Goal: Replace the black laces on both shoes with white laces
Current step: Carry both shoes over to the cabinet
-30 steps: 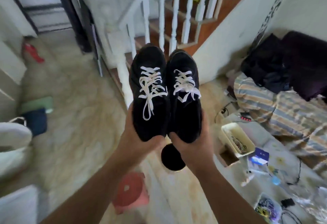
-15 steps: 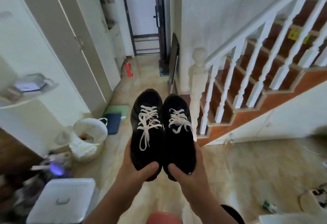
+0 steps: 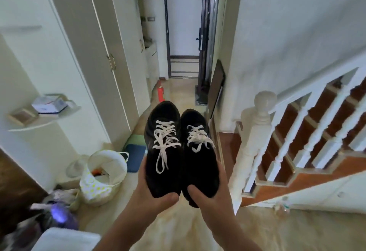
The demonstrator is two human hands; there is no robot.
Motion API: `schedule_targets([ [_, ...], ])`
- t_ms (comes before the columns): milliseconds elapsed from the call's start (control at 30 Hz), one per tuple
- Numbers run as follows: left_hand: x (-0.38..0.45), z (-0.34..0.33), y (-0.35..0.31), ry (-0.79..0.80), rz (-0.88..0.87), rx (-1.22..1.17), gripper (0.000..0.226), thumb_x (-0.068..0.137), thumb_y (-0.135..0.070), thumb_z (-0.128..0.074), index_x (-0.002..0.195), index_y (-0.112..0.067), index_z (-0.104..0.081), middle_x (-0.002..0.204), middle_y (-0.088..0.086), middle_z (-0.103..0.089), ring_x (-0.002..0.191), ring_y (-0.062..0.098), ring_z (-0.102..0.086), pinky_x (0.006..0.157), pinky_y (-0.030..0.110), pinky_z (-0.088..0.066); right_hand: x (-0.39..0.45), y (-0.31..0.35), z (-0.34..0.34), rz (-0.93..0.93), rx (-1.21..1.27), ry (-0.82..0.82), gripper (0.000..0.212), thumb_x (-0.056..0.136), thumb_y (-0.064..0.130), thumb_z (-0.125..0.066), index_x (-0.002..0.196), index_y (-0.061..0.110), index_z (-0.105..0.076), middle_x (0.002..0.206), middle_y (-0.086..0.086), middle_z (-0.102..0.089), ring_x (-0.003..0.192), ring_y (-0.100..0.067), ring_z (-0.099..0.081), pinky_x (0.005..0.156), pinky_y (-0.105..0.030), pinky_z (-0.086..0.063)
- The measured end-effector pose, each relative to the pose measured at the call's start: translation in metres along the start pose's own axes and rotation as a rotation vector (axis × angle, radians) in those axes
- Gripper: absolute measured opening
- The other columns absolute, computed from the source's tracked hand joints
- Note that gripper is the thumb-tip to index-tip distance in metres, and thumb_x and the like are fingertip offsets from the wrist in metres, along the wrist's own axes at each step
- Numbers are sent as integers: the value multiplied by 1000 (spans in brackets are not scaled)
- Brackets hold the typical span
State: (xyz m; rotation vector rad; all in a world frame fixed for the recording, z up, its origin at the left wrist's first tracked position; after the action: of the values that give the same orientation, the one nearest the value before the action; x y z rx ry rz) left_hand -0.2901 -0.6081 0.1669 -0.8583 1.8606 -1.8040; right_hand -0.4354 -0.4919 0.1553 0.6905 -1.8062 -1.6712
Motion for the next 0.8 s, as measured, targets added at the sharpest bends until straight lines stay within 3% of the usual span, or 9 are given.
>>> schedule_targets([
  [133,69,76,23,3,56,-30,113,66,-7,-91,153,-48,-32,146,0,-61,126,21,-64,82,34,-57,66,-34,-68,-44,4,-38,85,65,31,-86,140,46,-50,114,23,-68,103,-6,-71,76,-38,-65],
  [233,127,134,24,-2,83,-25,106,64,-10,-90,149,-46,-39,137,5,-65,108,25,-69,73,40,-56,120,-42,-120,-81,-10,-64,78,68,33,-88,135,52,-53,119,19,-71,108,-7,-71,87,-41,-62],
  [300,169,164,18,2,91,-6,100,66,-7,-86,146,-48,-43,130,7,-66,95,23,-69,67,41,-53,156,-38,-148,-92,-16,-86,70,73,28,-88,127,58,-56,117,18,-72,108,-9,-71,84,-41,-63],
  [400,233,198,10,5,19,123,97,68,-4,-86,144,-50,-46,132,-4,-66,112,13,-68,83,37,-58,213,-29,-177,-75,-86,-115,64,77,26,-87,118,64,-56,110,22,-72,101,-4,-71,80,-40,-63],
  [467,276,216,9,-45,-14,320,107,61,-26,-91,149,-54,-38,141,-19,-50,131,7,-54,103,37,-52,256,-23,-190,-68,-117,-115,61,79,20,-85,115,61,-58,103,20,-73,93,-4,-72,76,-42,-65],
  [533,321,230,15,-61,5,373,109,56,-39,-88,148,-60,-33,139,-25,-41,132,2,-48,105,32,-49,305,-21,-199,-85,-119,-130,59,77,22,-83,120,55,-60,102,16,-74,91,-8,-73,73,-45,-65],
  [667,420,240,34,-33,24,179,83,70,-8,-83,135,-52,-54,122,-3,-71,106,27,-72,73,44,-62,409,-55,-206,-225,21,-173,51,68,35,-77,119,39,-69,104,-2,-77,93,-31,-75,72,-59,-62],
  [733,475,237,47,-86,39,113,77,70,-4,-79,125,-54,-60,115,-3,-75,101,22,-75,74,47,-63,468,-83,-205,-292,80,-221,58,64,42,-80,121,35,-70,106,-4,-77,96,-32,-75,80,-61,-62],
  [800,534,233,69,-148,57,66,71,63,-13,-81,113,-60,-63,110,-5,-77,92,15,-75,72,40,-62,534,-105,-200,-295,53,-280,63,60,49,-80,122,43,-67,113,4,-76,104,-23,-73,90,-55,-60],
])
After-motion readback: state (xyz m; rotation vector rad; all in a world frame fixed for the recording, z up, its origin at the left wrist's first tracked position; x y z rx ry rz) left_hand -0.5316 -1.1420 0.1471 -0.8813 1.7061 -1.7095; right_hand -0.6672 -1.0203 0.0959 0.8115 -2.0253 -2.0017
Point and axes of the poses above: each hand's wrist, its own x-axis towards the middle knuckle, its own z-axis out of the back of the hand, y = z × x, the point moved 3 cm from there along x, towards the middle knuckle
